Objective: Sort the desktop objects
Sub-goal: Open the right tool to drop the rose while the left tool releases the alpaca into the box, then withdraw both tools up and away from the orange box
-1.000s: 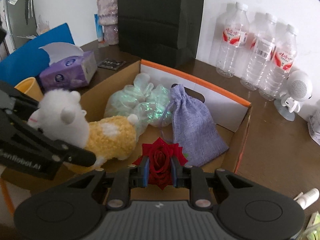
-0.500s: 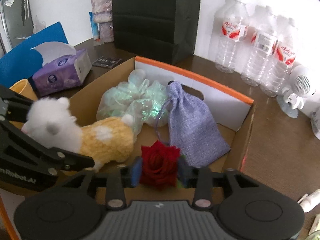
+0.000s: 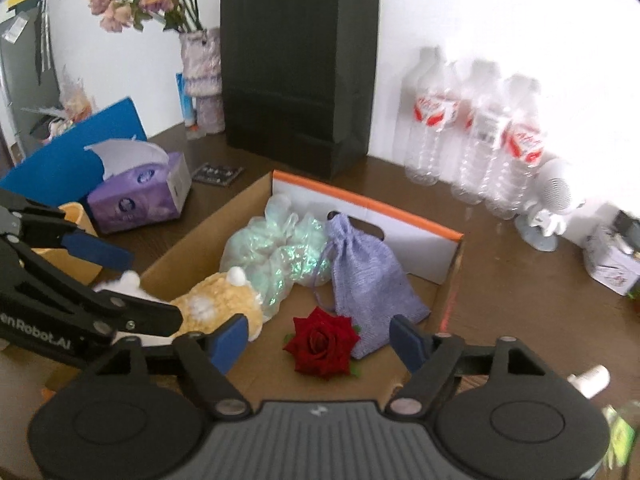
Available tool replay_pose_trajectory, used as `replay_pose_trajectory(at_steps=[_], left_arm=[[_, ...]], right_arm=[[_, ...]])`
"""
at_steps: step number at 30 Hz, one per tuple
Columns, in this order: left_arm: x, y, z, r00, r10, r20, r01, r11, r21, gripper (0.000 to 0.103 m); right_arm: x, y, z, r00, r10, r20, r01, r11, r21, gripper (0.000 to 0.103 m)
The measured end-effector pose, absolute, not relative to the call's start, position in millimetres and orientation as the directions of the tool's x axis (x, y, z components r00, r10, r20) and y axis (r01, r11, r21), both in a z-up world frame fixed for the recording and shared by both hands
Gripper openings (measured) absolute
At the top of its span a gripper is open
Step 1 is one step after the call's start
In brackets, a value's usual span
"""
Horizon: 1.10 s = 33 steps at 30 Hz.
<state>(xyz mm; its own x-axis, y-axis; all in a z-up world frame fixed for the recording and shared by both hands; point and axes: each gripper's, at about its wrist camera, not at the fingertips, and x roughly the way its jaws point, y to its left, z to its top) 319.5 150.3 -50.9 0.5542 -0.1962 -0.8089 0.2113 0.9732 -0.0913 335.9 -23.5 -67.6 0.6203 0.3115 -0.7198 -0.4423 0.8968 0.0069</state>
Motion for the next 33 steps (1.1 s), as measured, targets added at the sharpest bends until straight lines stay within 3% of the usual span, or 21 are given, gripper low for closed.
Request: replay_pose_trajectory(at_steps=[2,7,11,33], left_arm=[[309,151,-44,0.568,-0.2,-0.798,0.213,0.973,-0.092,0.087],[280,148,-32,0.589,-0.216,-0.779,0.227,0.969,-0.097,0.093],[255,141,-24,0.599,-0.24,-0.764,0.252,0.962,-0.104,0.098],[186,72,-15,0.586,-0.369,-0.721,0.426,0.898,-0.113,0.103]], right_arm=[[324,-27,-59,0.636,0.305,-0.709,-0.428,0.904,0.005,0.088],[284,-45,-48,0.662,0.297,-0.688,-0.383,0.923,0.03,0.09],[249,-60,-41,0.686,0.266,-0.677,-0.331,0.943,0.035,0.1],[117,-149,-33,0.756,0.05,-0.653,-0.03,0.999,0.041,0.103]])
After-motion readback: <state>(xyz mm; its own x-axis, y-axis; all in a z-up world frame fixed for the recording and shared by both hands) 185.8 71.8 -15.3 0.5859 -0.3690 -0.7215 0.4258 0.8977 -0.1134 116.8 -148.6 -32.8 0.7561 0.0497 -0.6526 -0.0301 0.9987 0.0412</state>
